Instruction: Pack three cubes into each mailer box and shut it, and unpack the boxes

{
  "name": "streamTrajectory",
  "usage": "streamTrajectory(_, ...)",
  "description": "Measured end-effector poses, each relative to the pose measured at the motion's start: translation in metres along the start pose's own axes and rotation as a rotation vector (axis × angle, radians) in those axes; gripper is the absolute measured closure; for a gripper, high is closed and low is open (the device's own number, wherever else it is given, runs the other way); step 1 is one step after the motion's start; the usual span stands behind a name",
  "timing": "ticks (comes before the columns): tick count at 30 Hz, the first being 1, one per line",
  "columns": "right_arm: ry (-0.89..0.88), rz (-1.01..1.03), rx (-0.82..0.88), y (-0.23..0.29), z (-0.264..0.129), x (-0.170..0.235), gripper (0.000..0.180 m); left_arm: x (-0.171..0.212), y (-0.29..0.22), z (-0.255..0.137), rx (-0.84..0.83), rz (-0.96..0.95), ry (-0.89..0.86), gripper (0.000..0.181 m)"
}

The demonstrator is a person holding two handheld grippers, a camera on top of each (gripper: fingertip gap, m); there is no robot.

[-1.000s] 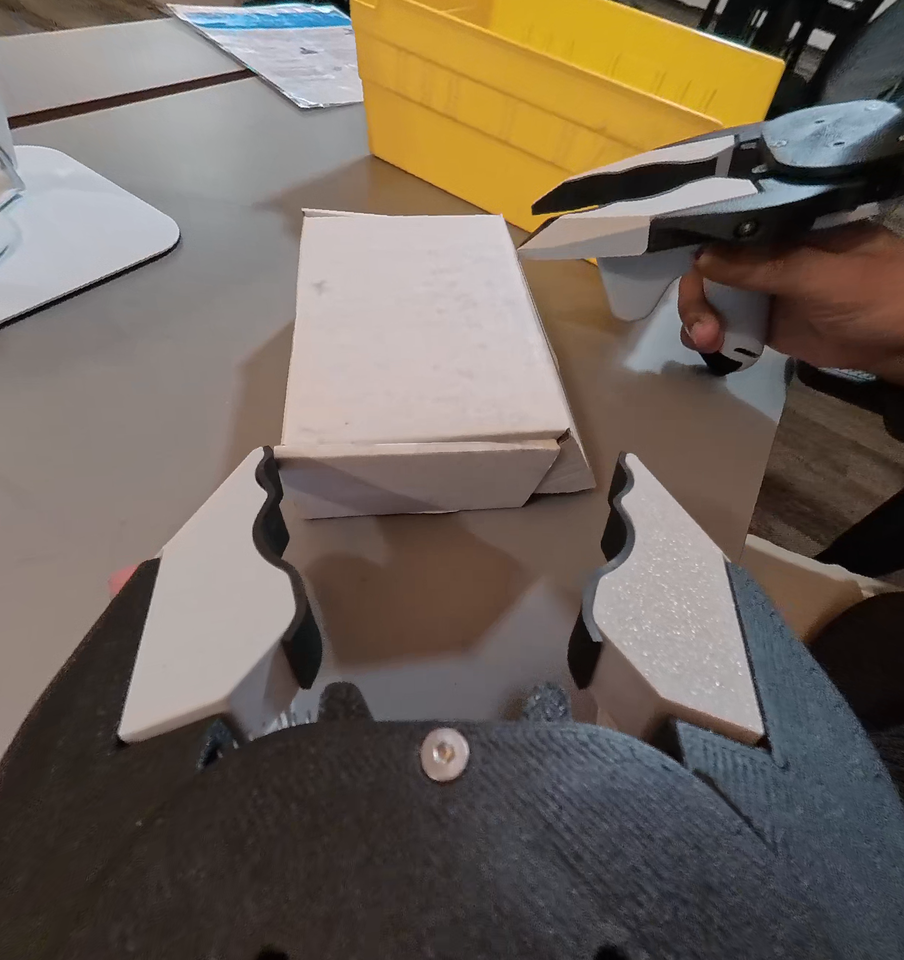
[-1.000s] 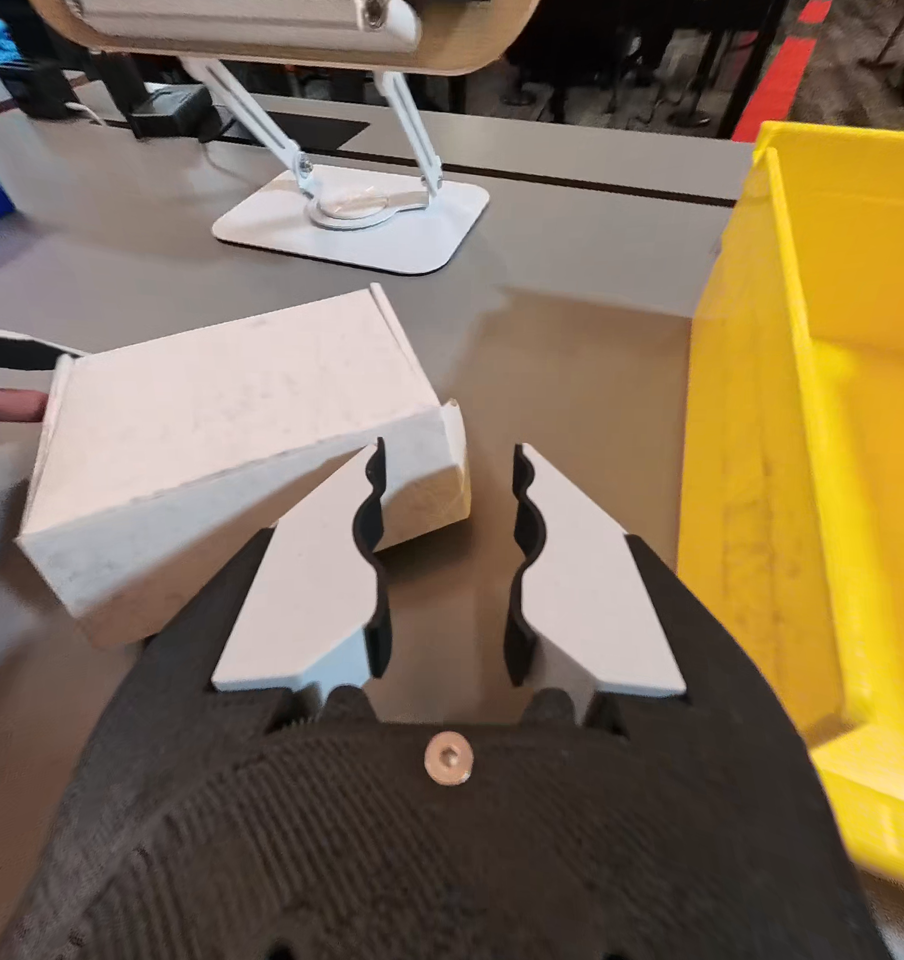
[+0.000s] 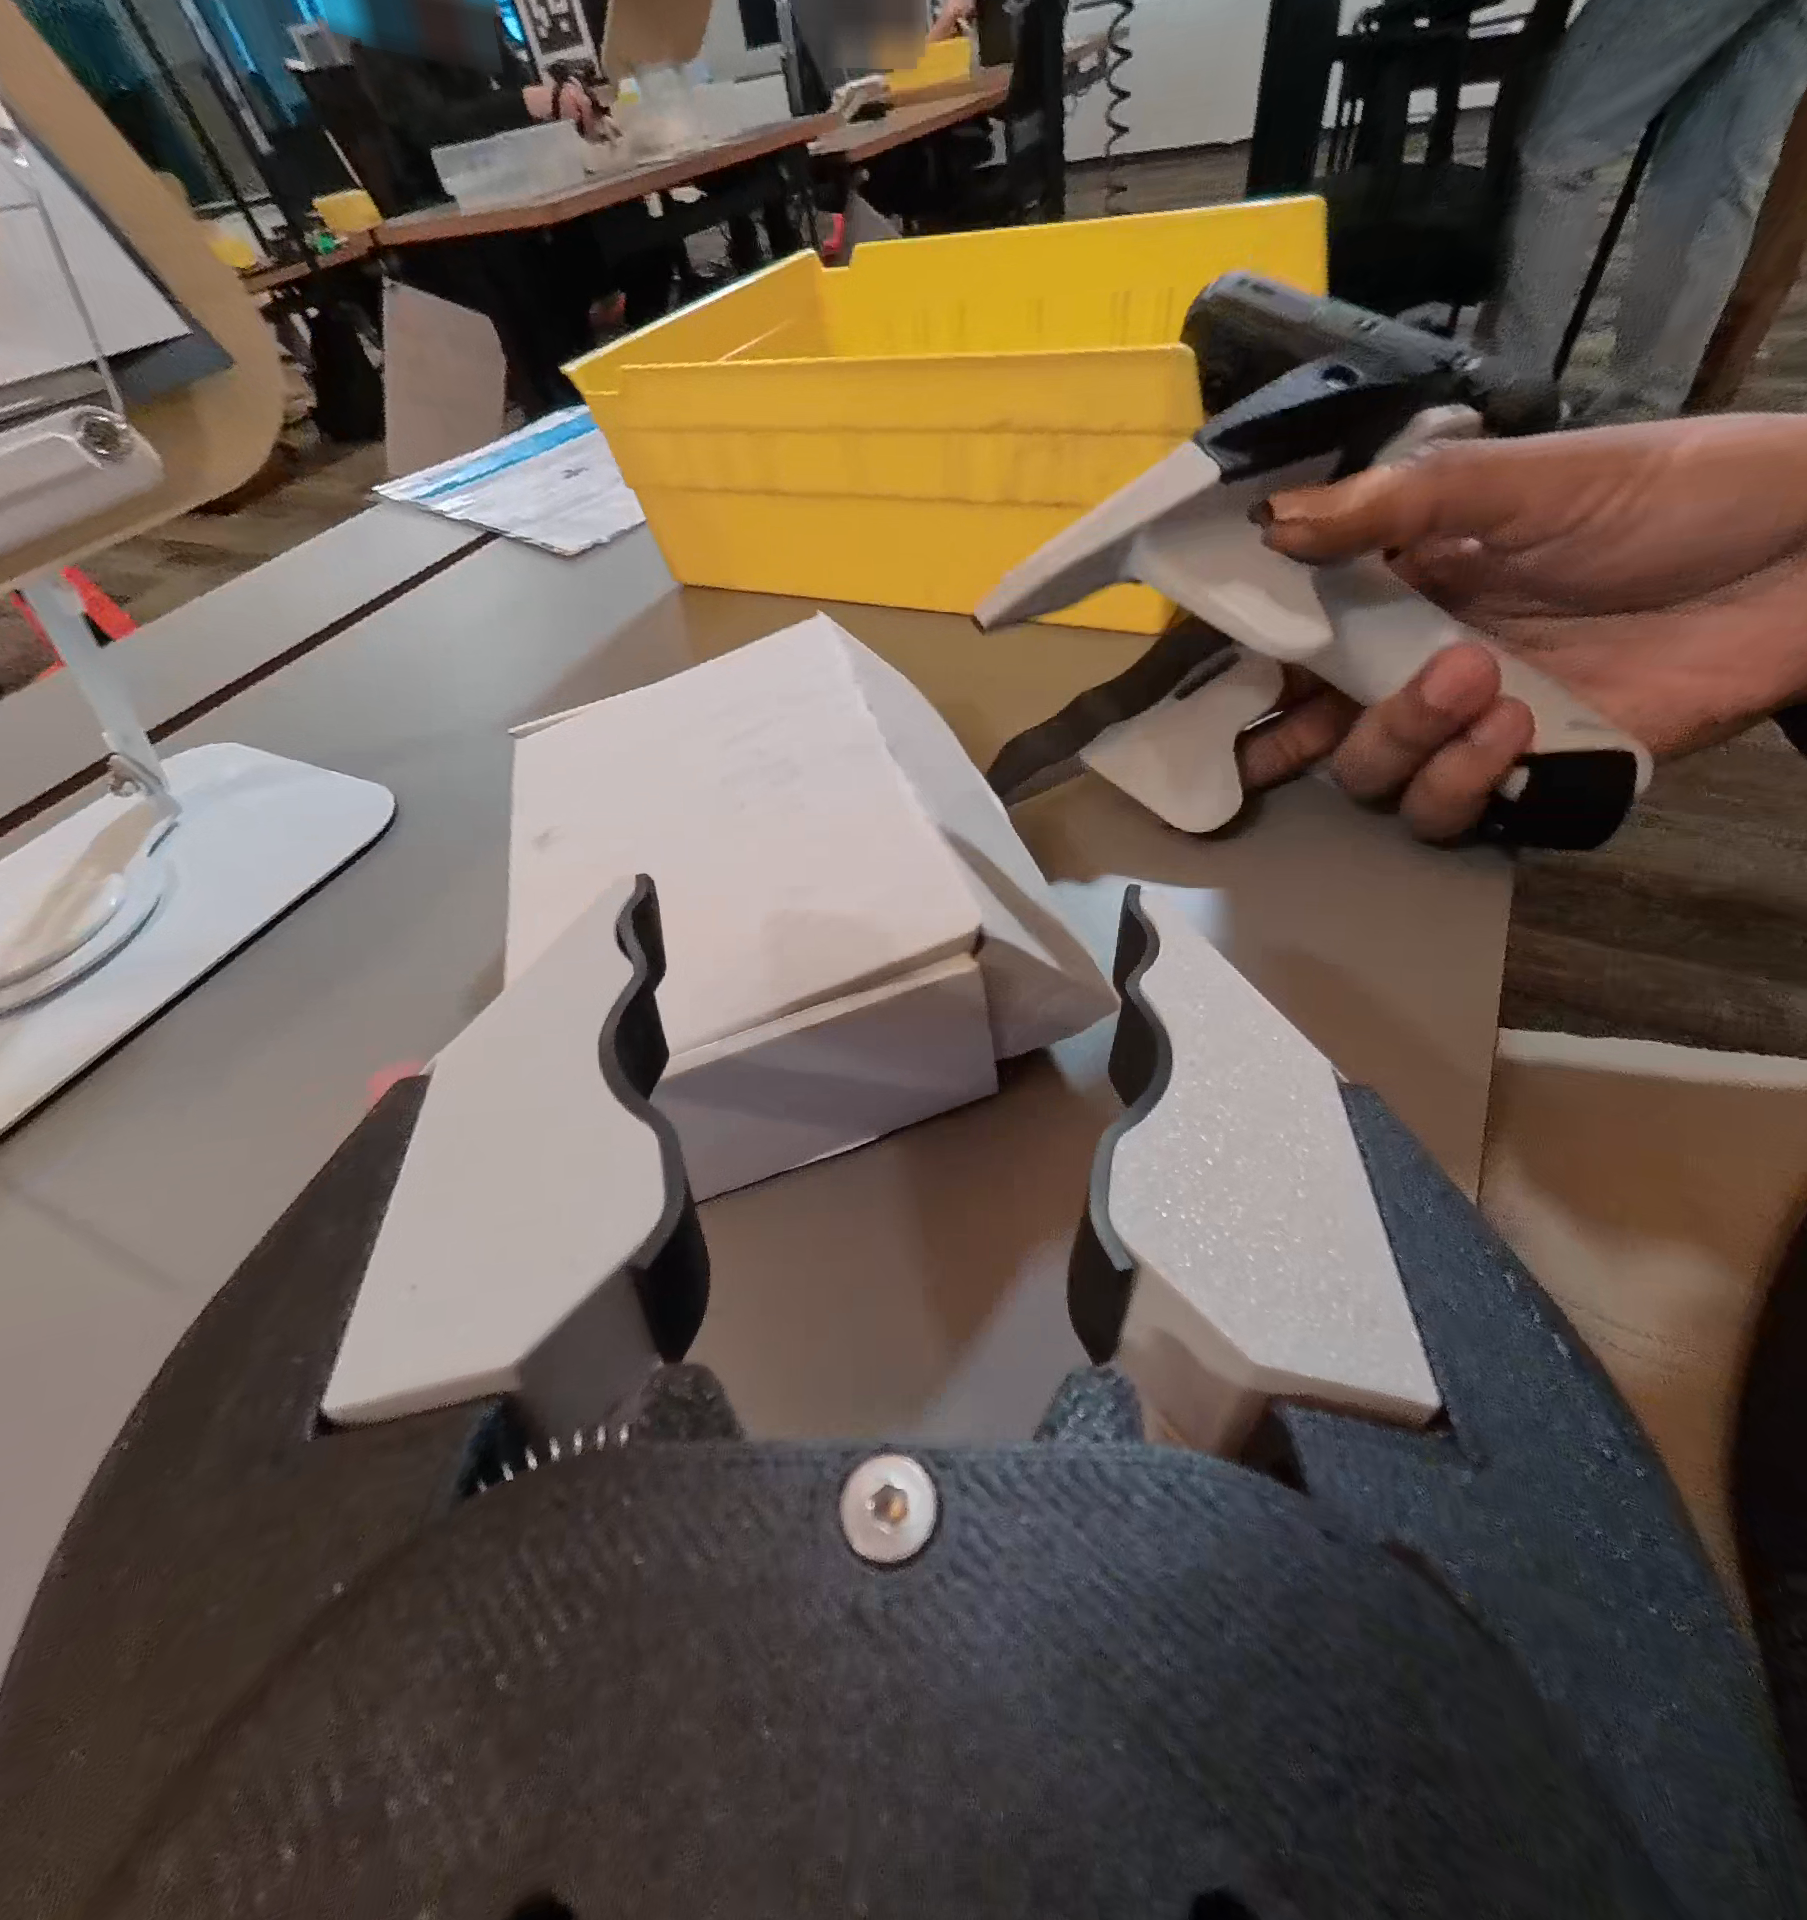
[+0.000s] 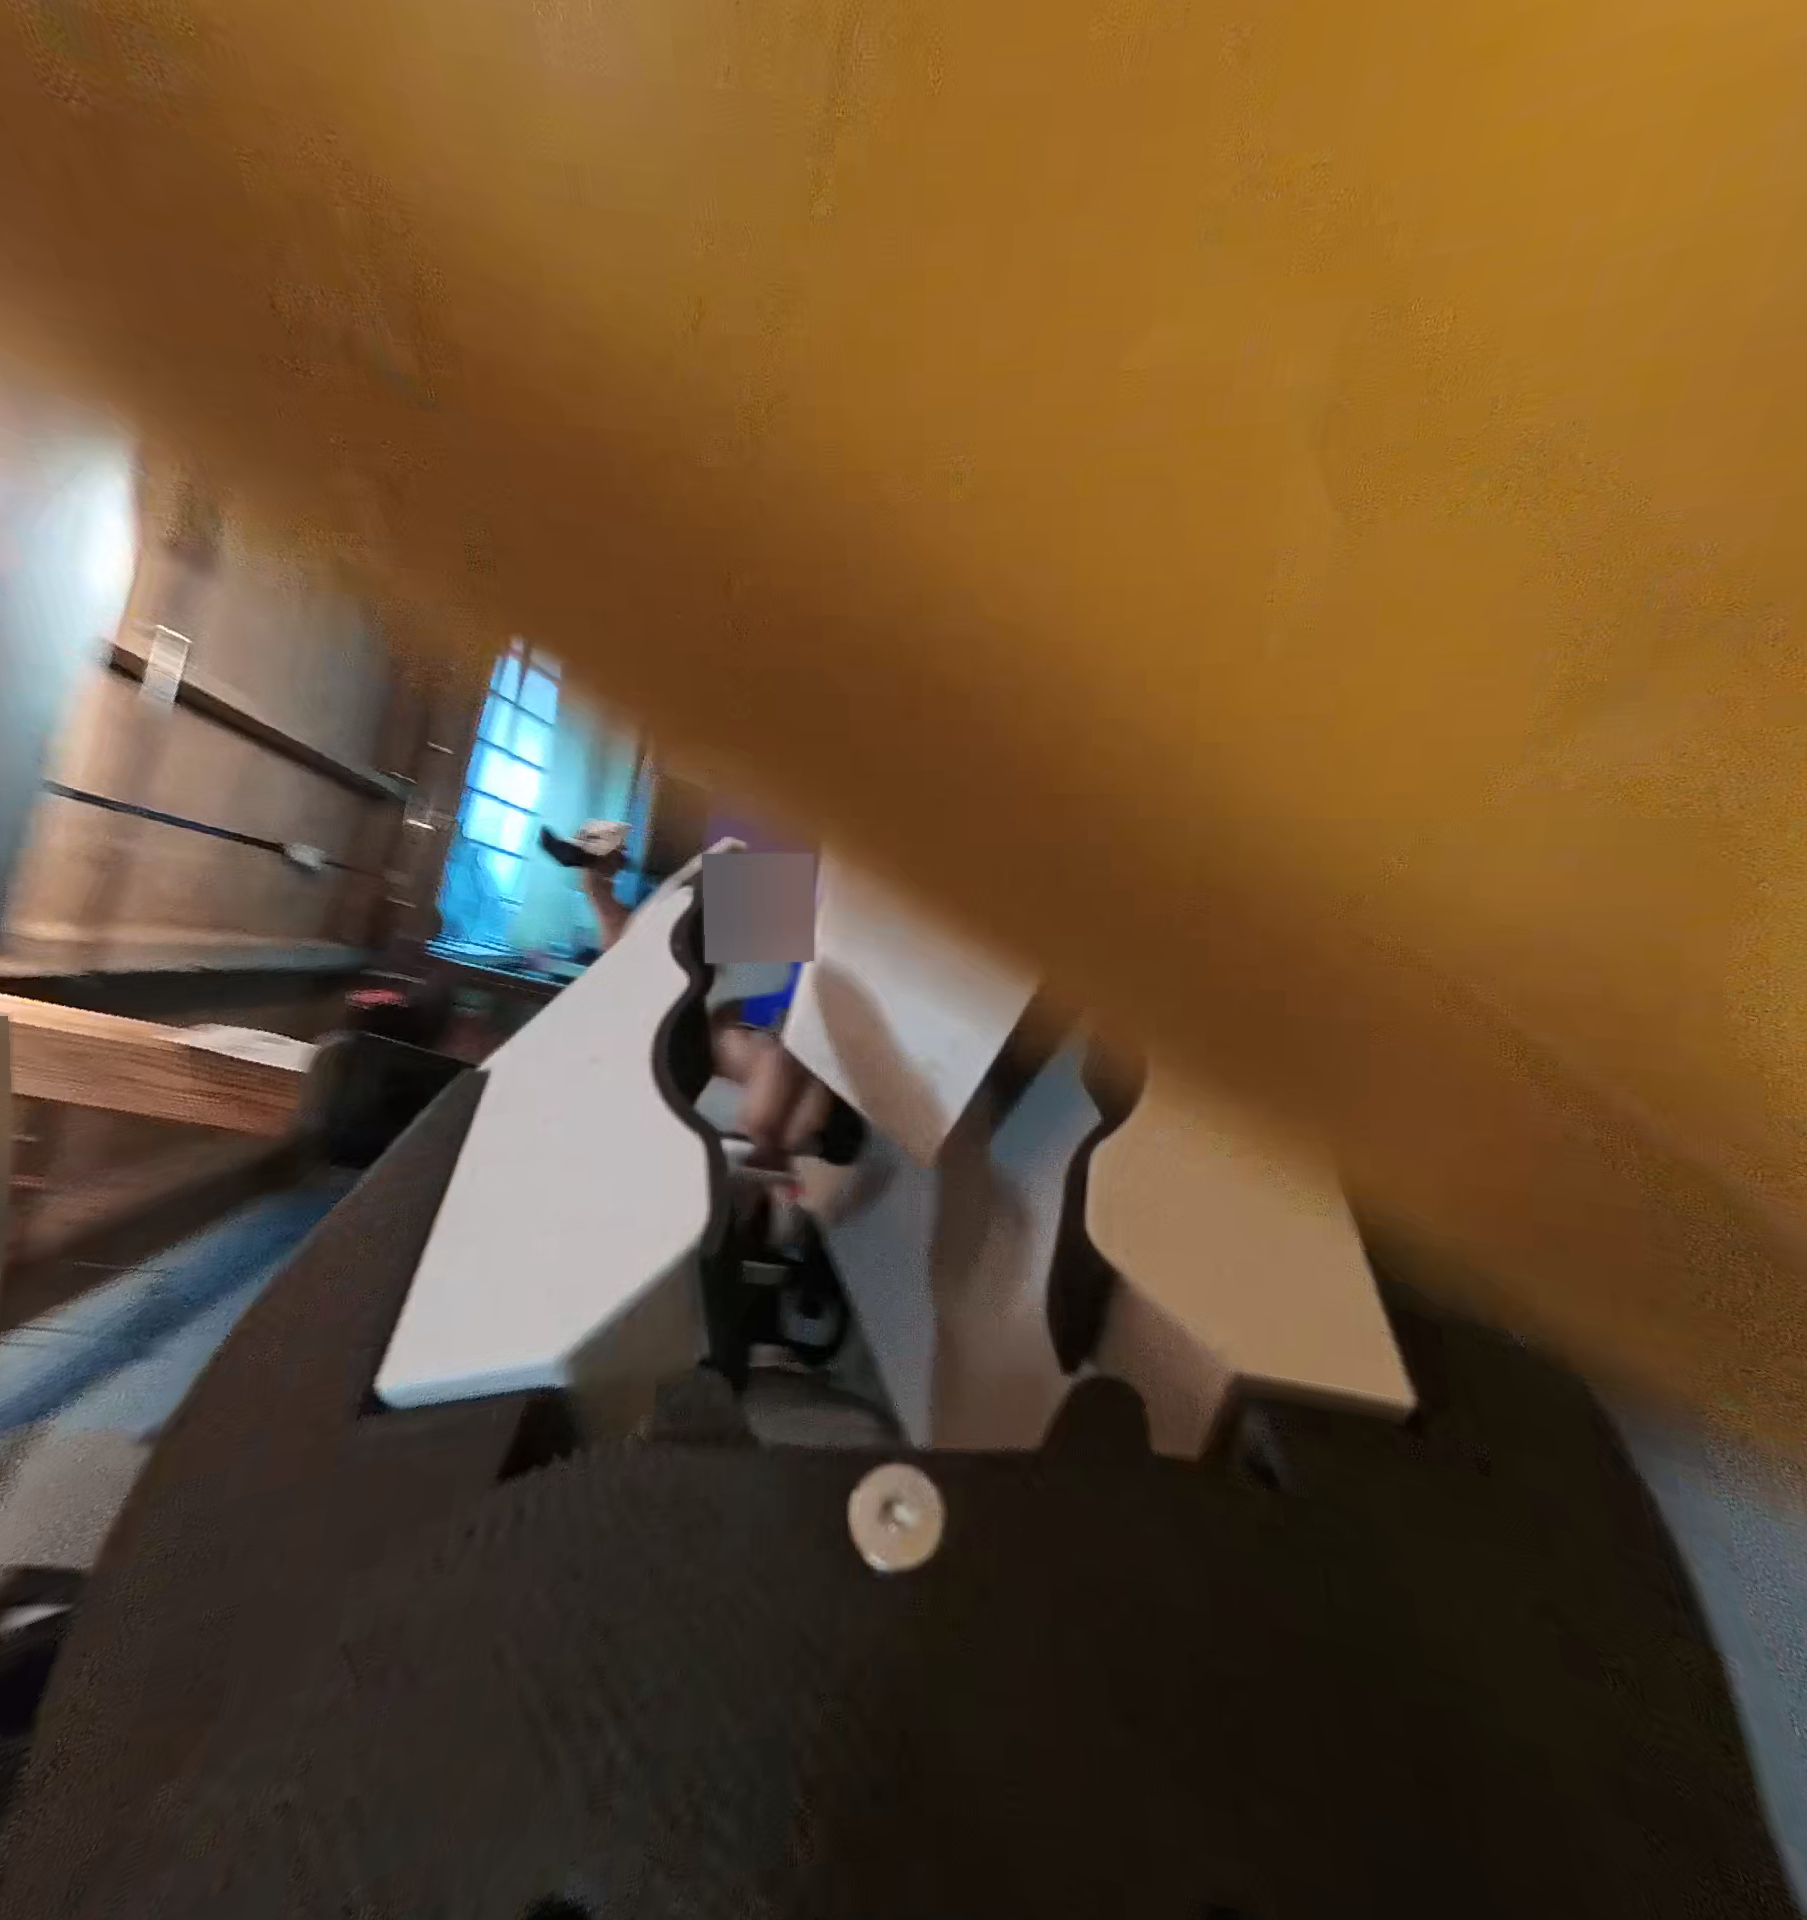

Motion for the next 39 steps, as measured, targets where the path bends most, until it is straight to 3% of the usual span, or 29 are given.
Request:
streamTrajectory(3, -0.014, 0.099, -0.099, -0.001, -0.004, -0.004, 0.123, 0.002, -0.006, 0.003, 0.025, 0.030, 0.023, 0.095)
streamTrajectory(12, 0.078, -0.167, -0.129, 0.026, 0.002, 0.011, 0.155, 0.000, -0.004, -0.002, -0.039, 0.177, 0.063, 0.094)
streamTrajectory(18, 0.157, -0.251, -0.130, 0.035, 0.011, 0.028, 0.159, -0.009, -0.010, 0.000, -0.182, 0.471, 0.112, 0.096)
streamTrajectory(24, 0.218, -0.321, -0.098, 0.034, 0.016, 0.036, 0.157, 0.006, -0.007, 0.015, -0.317, 0.782, 0.363, 0.095)
streamTrajectory(28, 0.244, -0.361, -0.095, 0.036, 0.018, 0.039, 0.157, 0.009, -0.011, 0.022, -0.396, 0.971, 0.379, 0.110)
streamTrajectory(32, 0.277, -0.387, -0.099, 0.038, 0.019, 0.043, 0.154, 0.017, -0.013, 0.023, -0.387, 1.017, 0.382, 0.117)
streamTrajectory(39, 0.349, -0.594, 0.021, 0.035, 0.000, 0.024, 0.162, 0.013, -0.005, 0.006, -0.328, 0.871, 0.371, 0.124)
Point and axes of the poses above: each gripper's, where its closed fingertips meet, z out along the fingers, x out of its underside, y = z × x across the jaws, the point moved 7 cm from there along -z, back along the fingers, and after that the axes turned 3 degrees about -y, right-handed, at the moved point
